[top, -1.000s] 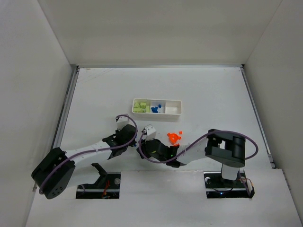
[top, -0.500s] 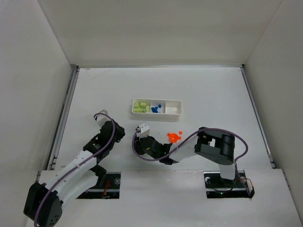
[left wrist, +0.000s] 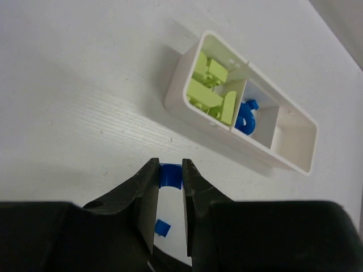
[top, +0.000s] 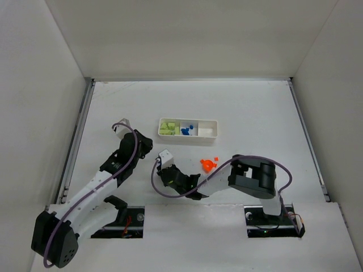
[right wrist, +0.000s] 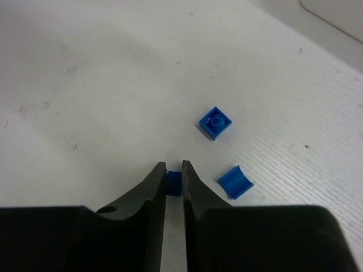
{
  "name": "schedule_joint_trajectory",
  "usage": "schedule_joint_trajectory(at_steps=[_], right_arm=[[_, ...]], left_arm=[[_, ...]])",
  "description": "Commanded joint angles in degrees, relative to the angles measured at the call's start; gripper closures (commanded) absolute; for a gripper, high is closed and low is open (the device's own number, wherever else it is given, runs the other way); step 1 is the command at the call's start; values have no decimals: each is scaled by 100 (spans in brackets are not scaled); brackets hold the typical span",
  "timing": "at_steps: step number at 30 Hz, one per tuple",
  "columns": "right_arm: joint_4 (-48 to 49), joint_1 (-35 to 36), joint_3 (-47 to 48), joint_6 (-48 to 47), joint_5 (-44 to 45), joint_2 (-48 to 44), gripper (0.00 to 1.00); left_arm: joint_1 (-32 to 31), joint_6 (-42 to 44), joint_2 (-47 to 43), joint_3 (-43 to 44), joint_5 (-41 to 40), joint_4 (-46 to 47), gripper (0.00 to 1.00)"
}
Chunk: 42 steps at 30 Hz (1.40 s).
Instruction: Sort the legos into containers by color
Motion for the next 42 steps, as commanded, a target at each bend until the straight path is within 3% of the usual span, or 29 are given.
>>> schedule_joint_trajectory(at_steps=[1,10,19,29,37,42], right_arm=[[-402,135,131,-254,301,134,82],[238,135,-554,88,240,-858,85],[283,3,-1512,484,28,-2334,85],[11,-725,-2453,836,11,-3776,85],[-77,-1630,-2111,792,-279,-3743,85],[54,-2175,-1654,696,-463,-3234,85]], left_arm=[[-68,110,263,393,16,493,88],[-218,241,1116,841,60,1065,88],[-912,725,2653,1843,104,1434,87],[-1106,954,4201,2810,78,1645,83],[-1185,997,4229,2855,87,1724,60],[-1106,1042,3737,2434,34,1724,64]])
